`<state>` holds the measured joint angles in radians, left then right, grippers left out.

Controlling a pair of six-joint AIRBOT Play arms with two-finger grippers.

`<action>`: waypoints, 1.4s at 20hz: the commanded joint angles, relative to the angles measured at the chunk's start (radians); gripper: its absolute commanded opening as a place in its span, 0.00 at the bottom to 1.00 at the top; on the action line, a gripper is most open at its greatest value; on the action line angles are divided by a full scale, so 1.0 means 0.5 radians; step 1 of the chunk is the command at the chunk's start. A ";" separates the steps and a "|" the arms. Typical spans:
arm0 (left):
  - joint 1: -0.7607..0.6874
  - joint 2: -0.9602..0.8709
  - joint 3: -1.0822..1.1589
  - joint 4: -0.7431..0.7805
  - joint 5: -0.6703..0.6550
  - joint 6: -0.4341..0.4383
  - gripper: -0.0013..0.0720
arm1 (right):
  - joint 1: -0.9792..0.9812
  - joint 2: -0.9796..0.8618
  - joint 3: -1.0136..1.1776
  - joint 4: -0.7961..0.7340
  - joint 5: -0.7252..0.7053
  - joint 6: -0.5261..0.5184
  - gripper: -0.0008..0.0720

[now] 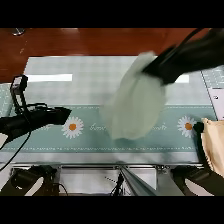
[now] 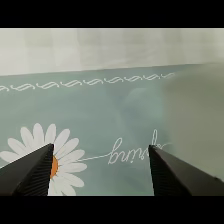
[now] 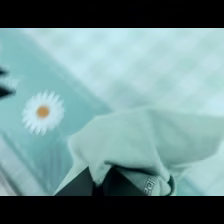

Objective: Fold the shirts.

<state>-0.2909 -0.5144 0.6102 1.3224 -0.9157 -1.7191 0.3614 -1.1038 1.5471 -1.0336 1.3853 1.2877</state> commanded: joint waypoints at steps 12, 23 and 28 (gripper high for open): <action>-0.009 -0.159 -0.005 -0.237 -0.101 0.002 0.98 | 0.131 -0.468 -0.472 0.542 -0.420 0.158 0.86; 0.180 -0.660 -0.137 -0.906 -0.054 0.392 0.98 | -1.650 0.551 -1.603 0.050 -0.312 0.144 0.85; 0.178 -1.118 -0.127 -1.773 -0.051 1.311 0.97 | -1.648 0.624 -2.162 0.384 -0.288 -0.023 0.85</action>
<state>-0.2043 -0.9565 0.5480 0.7086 -0.9401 -1.3239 -0.4377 -0.8230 0.6216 -0.9150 1.2362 1.3216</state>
